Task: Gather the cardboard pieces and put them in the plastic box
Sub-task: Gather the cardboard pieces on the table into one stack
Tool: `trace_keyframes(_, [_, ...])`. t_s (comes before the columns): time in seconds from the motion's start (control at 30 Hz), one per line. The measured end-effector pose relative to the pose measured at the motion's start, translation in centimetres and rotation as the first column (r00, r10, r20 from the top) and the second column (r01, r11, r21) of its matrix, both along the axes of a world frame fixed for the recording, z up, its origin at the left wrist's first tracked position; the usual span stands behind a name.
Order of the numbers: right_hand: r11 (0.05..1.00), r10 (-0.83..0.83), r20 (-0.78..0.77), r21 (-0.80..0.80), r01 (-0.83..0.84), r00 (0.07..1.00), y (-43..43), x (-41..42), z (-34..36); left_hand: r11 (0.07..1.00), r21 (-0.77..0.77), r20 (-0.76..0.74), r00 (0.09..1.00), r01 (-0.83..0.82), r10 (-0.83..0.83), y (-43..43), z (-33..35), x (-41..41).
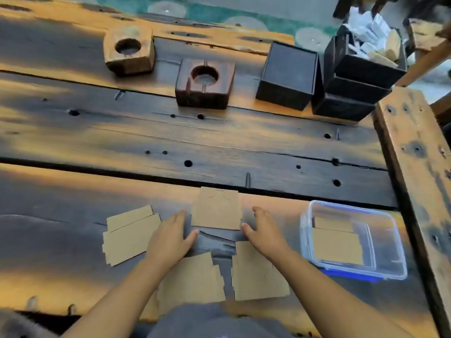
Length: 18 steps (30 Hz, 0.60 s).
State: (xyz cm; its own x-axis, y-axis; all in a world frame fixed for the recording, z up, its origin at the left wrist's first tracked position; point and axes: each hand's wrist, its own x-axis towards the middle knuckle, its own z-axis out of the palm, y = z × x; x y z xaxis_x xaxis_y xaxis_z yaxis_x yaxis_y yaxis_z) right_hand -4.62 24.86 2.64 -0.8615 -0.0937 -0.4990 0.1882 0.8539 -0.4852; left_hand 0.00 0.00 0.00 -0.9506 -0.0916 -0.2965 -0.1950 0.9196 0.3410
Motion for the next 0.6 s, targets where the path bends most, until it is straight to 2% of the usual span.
trace_keyframes(0.1, [0.997, -0.077, 0.077, -0.014, 0.078, 0.994, -0.5, -1.7, -1.4, 0.984, 0.122, 0.029, 0.991, -0.130, 0.127, 0.2, -0.7, -1.8])
trace_keyframes(0.2, [0.987, -0.155, 0.160, -0.011, 0.159, 0.975, -1.1, -3.0, -2.6, 0.963, 0.175, 0.144, 0.973, -0.206, 0.182, 0.3, -1.6, -3.0])
trace_keyframes(0.3, [0.970, -0.227, 0.213, -0.033, 0.239, 0.950, -1.4, -4.0, -3.8, 0.936, 0.205, 0.190, 0.949, -0.288, 0.251, -0.2, -2.6, -4.6])
trace_keyframes(0.6, [0.920, -0.377, 0.230, -0.017, 0.391, 0.897, -2.0, -6.4, -6.7, 0.922, 0.203, 0.189, 0.937, -0.331, 0.294, -0.7, -4.2, -7.8])
